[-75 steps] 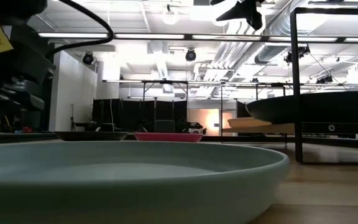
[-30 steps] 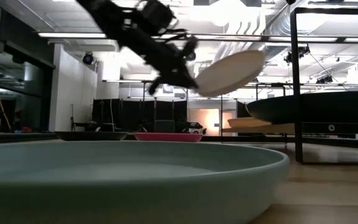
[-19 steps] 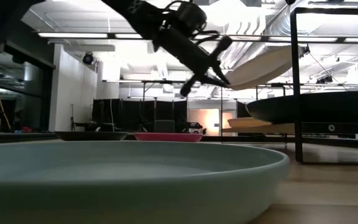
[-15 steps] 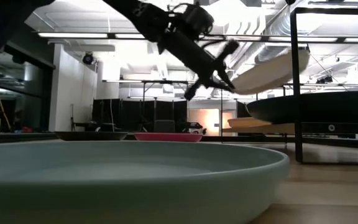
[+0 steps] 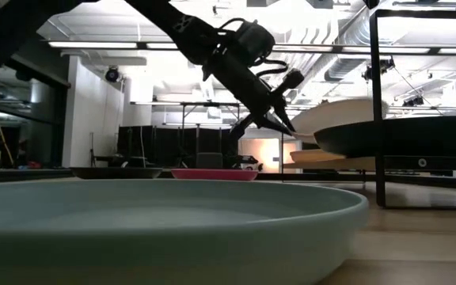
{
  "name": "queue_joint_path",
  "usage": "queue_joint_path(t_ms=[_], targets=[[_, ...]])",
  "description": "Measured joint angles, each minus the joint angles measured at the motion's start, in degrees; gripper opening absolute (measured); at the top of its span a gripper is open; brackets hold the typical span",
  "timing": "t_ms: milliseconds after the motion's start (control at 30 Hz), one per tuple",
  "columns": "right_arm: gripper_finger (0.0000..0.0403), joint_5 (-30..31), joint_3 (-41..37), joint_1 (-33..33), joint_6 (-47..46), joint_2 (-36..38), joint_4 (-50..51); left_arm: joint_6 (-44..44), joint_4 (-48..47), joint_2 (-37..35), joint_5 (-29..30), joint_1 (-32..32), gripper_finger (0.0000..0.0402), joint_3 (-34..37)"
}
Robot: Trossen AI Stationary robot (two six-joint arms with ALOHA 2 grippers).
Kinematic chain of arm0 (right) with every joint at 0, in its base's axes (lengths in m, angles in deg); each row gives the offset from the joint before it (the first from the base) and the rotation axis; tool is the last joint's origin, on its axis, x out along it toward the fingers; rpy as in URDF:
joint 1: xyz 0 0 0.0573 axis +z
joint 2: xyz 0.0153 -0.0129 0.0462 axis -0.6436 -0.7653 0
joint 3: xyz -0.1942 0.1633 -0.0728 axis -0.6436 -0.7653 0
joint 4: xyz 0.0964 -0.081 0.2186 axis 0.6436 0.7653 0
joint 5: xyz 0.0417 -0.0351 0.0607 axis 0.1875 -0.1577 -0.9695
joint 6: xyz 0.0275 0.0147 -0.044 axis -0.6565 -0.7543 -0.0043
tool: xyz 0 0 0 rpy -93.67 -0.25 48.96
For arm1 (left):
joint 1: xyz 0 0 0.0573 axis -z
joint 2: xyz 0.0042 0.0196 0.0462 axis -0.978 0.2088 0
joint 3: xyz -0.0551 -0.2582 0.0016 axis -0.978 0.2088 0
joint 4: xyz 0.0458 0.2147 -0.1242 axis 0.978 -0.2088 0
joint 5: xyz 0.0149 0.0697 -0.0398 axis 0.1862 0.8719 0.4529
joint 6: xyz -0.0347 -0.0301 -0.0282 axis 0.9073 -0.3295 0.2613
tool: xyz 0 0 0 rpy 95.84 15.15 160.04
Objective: Place and stack plates onto a shelf
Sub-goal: Stack the white plate on top of the light red plate
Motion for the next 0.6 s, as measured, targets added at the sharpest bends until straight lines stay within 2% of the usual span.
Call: queue_joint_path(t_ms=[133, 333, 600], targets=[[0.0172, 0.0, 0.0, 0.0, 0.0, 0.0, 0.2, -0.3, 0.2, 0.0, 0.3, 0.0, 0.0030, 0.0], [0.0172, 0.0, 0.0, 0.0, 0.0, -0.4, 0.3, -0.3, 0.4, 0.0, 3.7, -0.2, 0.0052, 0.0], [0.0172, -0.2, 0.0, 0.0, 0.0, -2.9, 0.8, -0.2, 6.7, 0.0, 1.9, -1.8, 0.0086, 0.0]])
